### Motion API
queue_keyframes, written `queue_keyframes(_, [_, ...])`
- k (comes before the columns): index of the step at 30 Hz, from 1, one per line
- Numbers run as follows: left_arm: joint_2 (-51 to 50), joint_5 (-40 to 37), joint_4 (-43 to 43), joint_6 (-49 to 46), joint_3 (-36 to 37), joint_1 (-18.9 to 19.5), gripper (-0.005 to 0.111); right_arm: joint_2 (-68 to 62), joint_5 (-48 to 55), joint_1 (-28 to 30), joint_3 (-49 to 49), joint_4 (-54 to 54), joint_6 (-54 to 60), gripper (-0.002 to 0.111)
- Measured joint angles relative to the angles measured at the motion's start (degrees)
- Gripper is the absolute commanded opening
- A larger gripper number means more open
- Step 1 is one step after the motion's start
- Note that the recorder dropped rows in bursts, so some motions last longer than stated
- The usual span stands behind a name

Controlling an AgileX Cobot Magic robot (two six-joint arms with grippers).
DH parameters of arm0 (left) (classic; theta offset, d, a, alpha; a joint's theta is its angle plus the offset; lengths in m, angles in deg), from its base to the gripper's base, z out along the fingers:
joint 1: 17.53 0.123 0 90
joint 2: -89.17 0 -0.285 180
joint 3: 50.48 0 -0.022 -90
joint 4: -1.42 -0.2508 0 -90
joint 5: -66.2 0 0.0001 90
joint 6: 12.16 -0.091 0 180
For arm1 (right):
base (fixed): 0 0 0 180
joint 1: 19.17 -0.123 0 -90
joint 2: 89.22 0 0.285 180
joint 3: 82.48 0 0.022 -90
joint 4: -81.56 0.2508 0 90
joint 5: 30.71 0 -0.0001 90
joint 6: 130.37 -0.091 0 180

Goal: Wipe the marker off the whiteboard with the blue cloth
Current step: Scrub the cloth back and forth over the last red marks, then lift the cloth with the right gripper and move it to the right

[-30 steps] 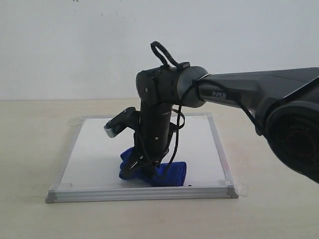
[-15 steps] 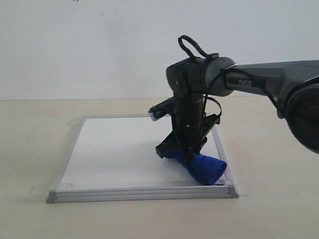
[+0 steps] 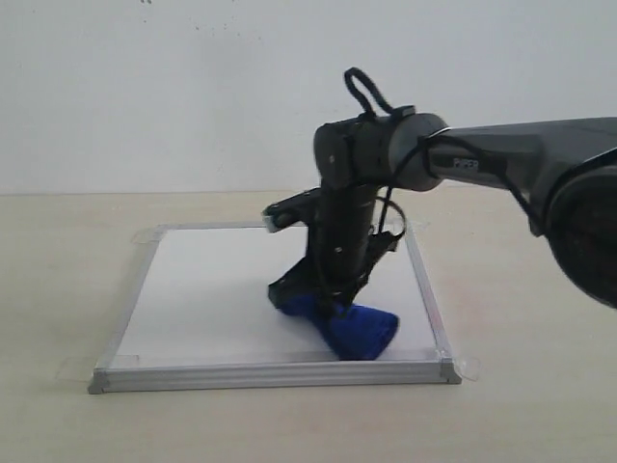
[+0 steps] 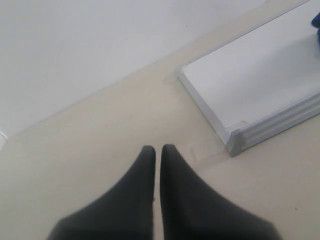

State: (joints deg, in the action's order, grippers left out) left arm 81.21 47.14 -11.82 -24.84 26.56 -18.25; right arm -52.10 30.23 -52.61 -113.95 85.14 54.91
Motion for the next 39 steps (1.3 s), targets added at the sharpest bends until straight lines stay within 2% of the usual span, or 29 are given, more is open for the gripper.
queue_keyframes(4, [0.0, 0.0, 0.0, 0.0, 0.0, 0.0, 0.004, -0.38, -7.25, -5.86, -0.62, 4.79, 5.87, 0.0])
queue_keyframes(9, [0.0, 0.0, 0.0, 0.0, 0.0, 0.0, 0.004, -0.82, -11.49, -7.73, -0.74, 4.64, 7.34, 0.0])
queue_keyframes(14, [0.0, 0.0, 0.0, 0.0, 0.0, 0.0, 0.004, -0.86, -13.33, -7.13, -0.74, -6.19, -4.89, 0.0])
queue_keyframes(18, [0.0, 0.0, 0.0, 0.0, 0.0, 0.0, 0.004, -1.46, -15.59, -3.17, -0.74, -15.74, -13.19, 0.0])
queue_keyframes(24, [0.0, 0.0, 0.0, 0.0, 0.0, 0.0, 0.004, -1.65, -16.44, 1.7, -0.74, -19.2, -23.08, 0.0])
queue_keyframes(27, [0.0, 0.0, 0.0, 0.0, 0.0, 0.0, 0.004, -1.65, -16.81, 1.58, -0.74, -16.52, -24.22, 0.0])
queue_keyframes(31, [0.0, 0.0, 0.0, 0.0, 0.0, 0.0, 0.004, -1.71, -20.83, 0.61, -0.64, -8.86, -19.41, 0.0])
queue_keyframes(35, [0.0, 0.0, 0.0, 0.0, 0.0, 0.0, 0.004, -2.37, -27.5, -4.55, -0.42, 1.54, -14.31, 0.0])
queue_keyframes(39, [0.0, 0.0, 0.0, 0.0, 0.0, 0.0, 0.004, -2.5, -30.1, -9.88, -0.34, 5.98, -9.84, 0.0])
